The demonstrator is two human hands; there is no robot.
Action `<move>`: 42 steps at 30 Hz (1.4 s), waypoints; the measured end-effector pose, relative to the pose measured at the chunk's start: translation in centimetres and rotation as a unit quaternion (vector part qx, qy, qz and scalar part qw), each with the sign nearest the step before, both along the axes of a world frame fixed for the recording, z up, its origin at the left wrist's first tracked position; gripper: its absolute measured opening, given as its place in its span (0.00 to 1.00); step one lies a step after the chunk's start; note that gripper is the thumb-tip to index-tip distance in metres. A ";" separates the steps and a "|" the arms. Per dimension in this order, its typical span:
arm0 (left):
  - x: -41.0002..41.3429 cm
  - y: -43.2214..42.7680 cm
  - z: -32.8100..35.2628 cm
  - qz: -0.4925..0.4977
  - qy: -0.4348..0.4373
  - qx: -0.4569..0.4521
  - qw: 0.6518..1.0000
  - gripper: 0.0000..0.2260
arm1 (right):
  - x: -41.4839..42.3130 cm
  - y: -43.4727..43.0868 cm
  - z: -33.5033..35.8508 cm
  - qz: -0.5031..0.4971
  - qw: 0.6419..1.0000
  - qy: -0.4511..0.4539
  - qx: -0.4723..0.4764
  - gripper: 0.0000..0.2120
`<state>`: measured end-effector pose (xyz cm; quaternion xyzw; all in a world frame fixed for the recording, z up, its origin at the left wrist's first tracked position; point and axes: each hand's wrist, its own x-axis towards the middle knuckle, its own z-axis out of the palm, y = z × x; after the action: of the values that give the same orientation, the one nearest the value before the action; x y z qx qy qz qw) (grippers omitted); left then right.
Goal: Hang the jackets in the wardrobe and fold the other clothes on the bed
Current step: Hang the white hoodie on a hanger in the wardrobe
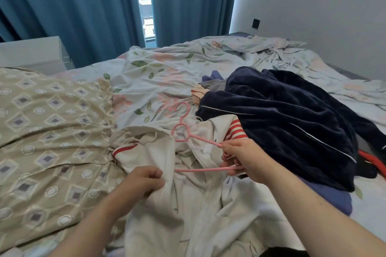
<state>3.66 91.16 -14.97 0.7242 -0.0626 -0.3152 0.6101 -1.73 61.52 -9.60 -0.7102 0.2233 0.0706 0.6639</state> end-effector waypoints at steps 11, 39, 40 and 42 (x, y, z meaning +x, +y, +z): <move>1.4 -3.5 -0.9 -0.085 -0.427 0.291 0.852 0.27 | 4.6 2.8 -3.0 -0.151 0.932 0.119 0.309 0.29; 3.7 -3.8 -0.8 -0.145 -0.394 0.287 0.861 0.14 | 1.6 0.0 -5.2 -0.239 0.971 0.014 -0.027 0.10; 3.9 -4.0 -1.0 -0.151 -0.391 0.292 0.859 0.14 | 1.6 -1.2 -4.1 -0.290 0.953 0.006 0.082 0.10; 4.3 -4.6 -1.4 -0.161 -0.384 0.307 0.856 0.13 | 1.4 -3.2 -1.8 -0.316 0.927 -0.032 0.198 0.09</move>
<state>7.92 86.60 -16.37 0.9182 -0.3074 -0.1093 0.2247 -0.30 58.32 -11.36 -0.4587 0.3959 -0.1229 0.7860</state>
